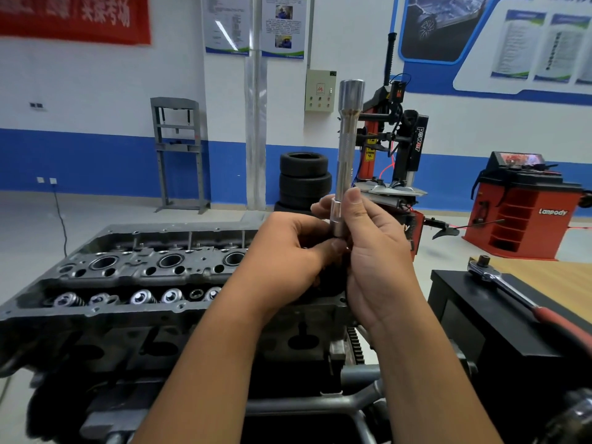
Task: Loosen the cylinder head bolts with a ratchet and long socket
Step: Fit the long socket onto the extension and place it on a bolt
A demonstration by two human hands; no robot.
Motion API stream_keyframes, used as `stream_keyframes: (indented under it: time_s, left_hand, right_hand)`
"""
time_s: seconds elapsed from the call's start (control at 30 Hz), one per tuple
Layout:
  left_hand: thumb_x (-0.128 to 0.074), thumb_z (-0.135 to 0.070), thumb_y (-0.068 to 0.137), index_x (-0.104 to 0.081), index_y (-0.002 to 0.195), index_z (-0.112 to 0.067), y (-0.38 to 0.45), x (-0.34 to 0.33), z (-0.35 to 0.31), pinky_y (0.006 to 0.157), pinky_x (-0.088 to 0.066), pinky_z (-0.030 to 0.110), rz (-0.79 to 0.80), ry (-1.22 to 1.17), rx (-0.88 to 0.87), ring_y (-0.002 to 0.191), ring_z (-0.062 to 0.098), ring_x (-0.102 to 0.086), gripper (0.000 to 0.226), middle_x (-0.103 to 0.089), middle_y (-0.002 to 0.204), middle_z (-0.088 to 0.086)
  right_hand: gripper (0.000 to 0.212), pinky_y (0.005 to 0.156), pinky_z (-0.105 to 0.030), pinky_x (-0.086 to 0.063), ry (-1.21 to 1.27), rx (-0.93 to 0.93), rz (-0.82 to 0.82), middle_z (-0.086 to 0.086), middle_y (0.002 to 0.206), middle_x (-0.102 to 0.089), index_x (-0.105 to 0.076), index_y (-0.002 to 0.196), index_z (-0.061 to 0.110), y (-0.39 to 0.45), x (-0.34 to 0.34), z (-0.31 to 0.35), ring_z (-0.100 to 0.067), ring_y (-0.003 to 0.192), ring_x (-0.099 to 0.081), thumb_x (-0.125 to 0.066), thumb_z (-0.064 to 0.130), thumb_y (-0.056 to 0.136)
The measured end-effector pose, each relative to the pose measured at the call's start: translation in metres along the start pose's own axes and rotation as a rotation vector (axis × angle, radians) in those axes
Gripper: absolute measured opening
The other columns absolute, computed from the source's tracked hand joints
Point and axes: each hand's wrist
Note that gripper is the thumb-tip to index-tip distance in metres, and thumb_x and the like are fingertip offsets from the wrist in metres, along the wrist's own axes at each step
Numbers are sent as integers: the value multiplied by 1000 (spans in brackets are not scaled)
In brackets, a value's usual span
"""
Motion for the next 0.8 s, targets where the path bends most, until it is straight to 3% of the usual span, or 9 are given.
stream_keyframes:
  time_s: [0.13, 0.27, 0.33, 0.4, 0.47, 0.53, 0.67, 0.73, 0.8]
  left_hand:
    - [-86, -15, 85, -82, 92, -19, 0, 0, 1, 86, -64, 44, -68, 14, 3, 87, 15, -78, 9, -81, 89, -1]
    - [-77, -13, 94, -83, 96, -21, -2, 1, 0, 64, -58, 19, 8, -24, 5, 71, 4, -74, 10, -80, 86, -2]
    - [-72, -9, 97, -82, 98, -21, -2, 2, -1, 58, -52, 16, 21, -29, 19, 62, 2, -67, 16, -80, 85, 3]
    - [-73, -8, 95, -81, 97, -24, -1, 1, -1, 67, -58, 18, 6, -16, 14, 74, 4, -74, 18, -81, 89, -2]
    - [-80, -11, 90, -81, 97, -19, 0, -1, -1, 82, -63, 33, -24, 3, 12, 88, 13, -78, 11, -81, 92, -2]
    - [-83, -13, 88, -81, 96, -16, 0, -1, 0, 81, -64, 37, -42, 10, 6, 87, 17, -78, 9, -81, 90, 1]
    - [-74, -15, 97, -82, 99, -25, -1, 1, -1, 57, -51, 18, 26, -18, 21, 60, 2, -66, 13, -79, 82, -5]
    - [-74, -15, 96, -81, 100, -27, 0, 2, -1, 60, -53, 18, 14, -1, 25, 65, 1, -70, 15, -79, 85, -9]
    - [-80, -16, 91, -81, 98, -27, 0, 0, 0, 76, -61, 26, -29, 16, 16, 82, 3, -76, 13, -81, 90, -10]
  right_hand:
    - [32, 82, -46, -62, 16, -2, -6, -9, 97, -77, -76, 80, 29, 1, 0, 1, -29, 92, -74, -82, 57, 66]
    - [35, 83, -48, -62, -7, -2, -12, -10, 98, -78, -78, 83, 22, 1, 2, -1, -30, 94, -75, -73, 57, 79]
    - [39, 75, -40, -62, -2, -13, -23, -9, 93, -78, -79, 82, 20, 2, 3, 0, -26, 90, -76, -64, 55, 86]
    - [35, 69, -36, -62, 21, -13, -15, -8, 91, -78, -79, 80, 22, 2, 3, 1, -23, 86, -75, -67, 55, 83]
    - [37, 82, -50, -64, 36, 5, -20, -8, 93, -77, -75, 84, 22, 0, 0, 3, -26, 89, -73, -80, 56, 70]
    - [46, 91, -61, -57, 23, 22, -40, -8, 92, -76, -70, 90, 18, -1, -1, 2, -28, 90, -71, -84, 53, 63]
    - [33, 74, -38, -61, 9, -4, 10, -4, 90, -77, -78, 82, 21, 1, 2, -1, -20, 85, -75, -68, 52, 83]
    - [33, 73, -32, -61, 9, -16, 5, -5, 92, -78, -80, 82, 24, 1, 2, 0, -18, 87, -76, -68, 55, 83]
    - [34, 81, -45, -64, 19, -5, -2, -8, 96, -77, -77, 83, 26, 1, 0, 1, -26, 92, -75, -76, 58, 74]
Point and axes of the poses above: each hand's wrist, its own y-axis towards the middle knuckle, its own x-axis out of the back of the hand, z = x × y
